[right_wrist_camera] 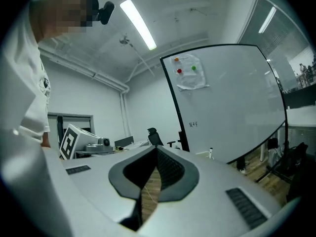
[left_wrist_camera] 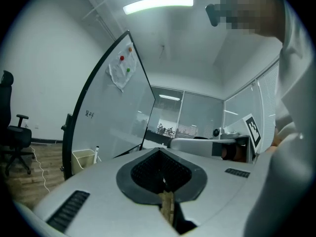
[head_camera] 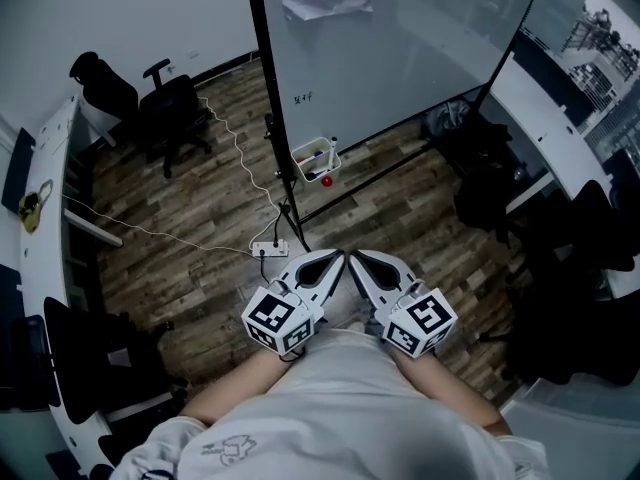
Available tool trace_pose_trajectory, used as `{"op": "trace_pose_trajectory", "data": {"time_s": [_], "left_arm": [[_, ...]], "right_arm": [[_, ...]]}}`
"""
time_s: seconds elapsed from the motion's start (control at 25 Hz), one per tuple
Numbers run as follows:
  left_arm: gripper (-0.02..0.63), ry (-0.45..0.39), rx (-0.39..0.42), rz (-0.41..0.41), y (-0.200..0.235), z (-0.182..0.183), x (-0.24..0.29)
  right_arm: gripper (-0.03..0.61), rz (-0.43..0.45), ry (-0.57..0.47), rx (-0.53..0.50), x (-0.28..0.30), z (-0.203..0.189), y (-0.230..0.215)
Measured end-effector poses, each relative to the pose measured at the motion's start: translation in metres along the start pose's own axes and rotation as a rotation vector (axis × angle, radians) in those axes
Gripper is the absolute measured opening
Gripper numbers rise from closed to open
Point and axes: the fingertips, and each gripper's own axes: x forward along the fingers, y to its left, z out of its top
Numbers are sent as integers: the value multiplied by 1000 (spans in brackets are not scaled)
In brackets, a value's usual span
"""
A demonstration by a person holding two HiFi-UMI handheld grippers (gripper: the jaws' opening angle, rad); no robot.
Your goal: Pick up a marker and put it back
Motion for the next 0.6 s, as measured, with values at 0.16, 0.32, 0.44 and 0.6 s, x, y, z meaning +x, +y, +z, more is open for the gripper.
{"op": "trace_pose_trajectory", "data": {"time_s": [0.16,0.32,0.44,0.6], "left_arm": [[5,13,-1,10,-2,-5,15],[5,25,-25,13,6,-8,28],[5,31,-24,-10,8,-7,39],[5,22,-5,-28,18,5,50]], "right_arm": [[12,-5,13,32,-5,-3,-16],[12,4,24,47,2,-7,-31],[12,-23,22,64,6,-3,-42],[12,-48,10,54,14,5,-54]]}}
